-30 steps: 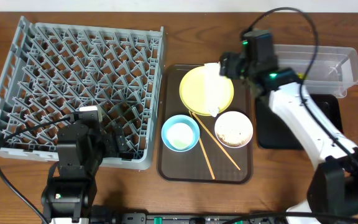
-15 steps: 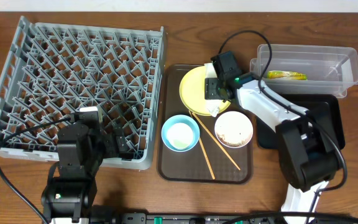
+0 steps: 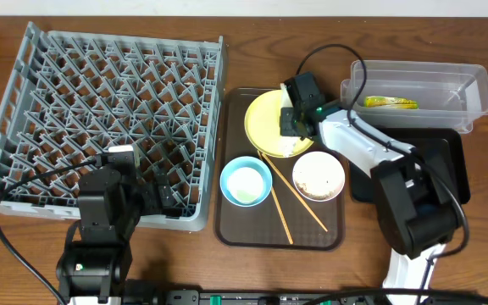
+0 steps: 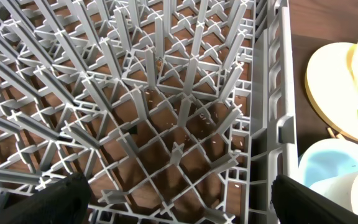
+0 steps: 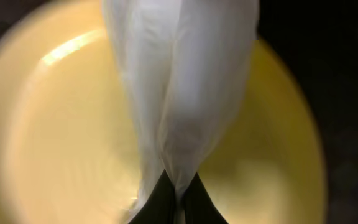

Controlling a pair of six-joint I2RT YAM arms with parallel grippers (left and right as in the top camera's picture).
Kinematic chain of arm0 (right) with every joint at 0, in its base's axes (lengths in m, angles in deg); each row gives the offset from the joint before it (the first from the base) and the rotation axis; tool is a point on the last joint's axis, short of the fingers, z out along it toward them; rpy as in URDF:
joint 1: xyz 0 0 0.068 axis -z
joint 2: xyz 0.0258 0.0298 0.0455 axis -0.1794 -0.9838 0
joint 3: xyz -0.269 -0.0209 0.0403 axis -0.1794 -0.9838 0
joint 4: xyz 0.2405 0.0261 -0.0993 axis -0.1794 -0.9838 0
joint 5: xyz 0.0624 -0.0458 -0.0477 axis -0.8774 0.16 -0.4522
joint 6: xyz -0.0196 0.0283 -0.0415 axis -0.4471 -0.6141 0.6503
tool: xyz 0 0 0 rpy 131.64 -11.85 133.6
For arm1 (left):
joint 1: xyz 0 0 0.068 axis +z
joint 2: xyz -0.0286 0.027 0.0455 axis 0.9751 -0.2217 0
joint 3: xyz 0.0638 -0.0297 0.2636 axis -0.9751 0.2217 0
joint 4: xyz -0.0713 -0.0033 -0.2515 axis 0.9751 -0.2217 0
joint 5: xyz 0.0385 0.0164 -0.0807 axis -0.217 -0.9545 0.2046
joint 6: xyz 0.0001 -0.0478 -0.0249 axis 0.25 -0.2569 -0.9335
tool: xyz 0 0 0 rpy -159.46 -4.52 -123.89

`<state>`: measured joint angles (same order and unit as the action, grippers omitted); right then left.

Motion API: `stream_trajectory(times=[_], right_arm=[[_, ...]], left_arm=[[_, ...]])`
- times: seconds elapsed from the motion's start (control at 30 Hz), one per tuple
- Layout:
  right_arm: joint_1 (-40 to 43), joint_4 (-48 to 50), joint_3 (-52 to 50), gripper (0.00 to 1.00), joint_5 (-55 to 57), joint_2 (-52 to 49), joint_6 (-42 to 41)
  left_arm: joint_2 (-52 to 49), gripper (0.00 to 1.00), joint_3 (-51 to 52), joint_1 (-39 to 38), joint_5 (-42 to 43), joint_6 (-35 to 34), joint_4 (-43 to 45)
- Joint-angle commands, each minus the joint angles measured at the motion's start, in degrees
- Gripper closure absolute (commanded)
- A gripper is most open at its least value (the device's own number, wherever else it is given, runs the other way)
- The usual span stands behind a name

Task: Sort waste into correct bins and load items into the dishwasher
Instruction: 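Grasp the white plastic bag on the yellow plate with the right gripper, then move the bag with the right gripper and release it into the clear bin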

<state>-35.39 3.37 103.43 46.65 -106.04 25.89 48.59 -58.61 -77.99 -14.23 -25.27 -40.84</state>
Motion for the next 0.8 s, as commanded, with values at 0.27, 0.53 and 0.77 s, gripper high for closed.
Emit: stream_trajectory(times=[0.27, 0.53, 0.77], right_arm=[[12.68, 1.22, 0.48, 0.99, 9.75, 17.4, -10.12], [23.52, -3.54, 0.46, 0.87, 9.6, 17.05, -32.33], [27.47, 6.6, 0.46, 0.21, 2.67, 17.0, -20.46]], left_arm=[[0.09, 0.04, -1.44, 0.31, 0.15, -0.52, -0.17], [0.09, 0.04, -1.44, 0.31, 0.17, -0.55, -0.17], [0.09, 0.04, -1.44, 0.31, 0.17, -0.52, -0.15]])
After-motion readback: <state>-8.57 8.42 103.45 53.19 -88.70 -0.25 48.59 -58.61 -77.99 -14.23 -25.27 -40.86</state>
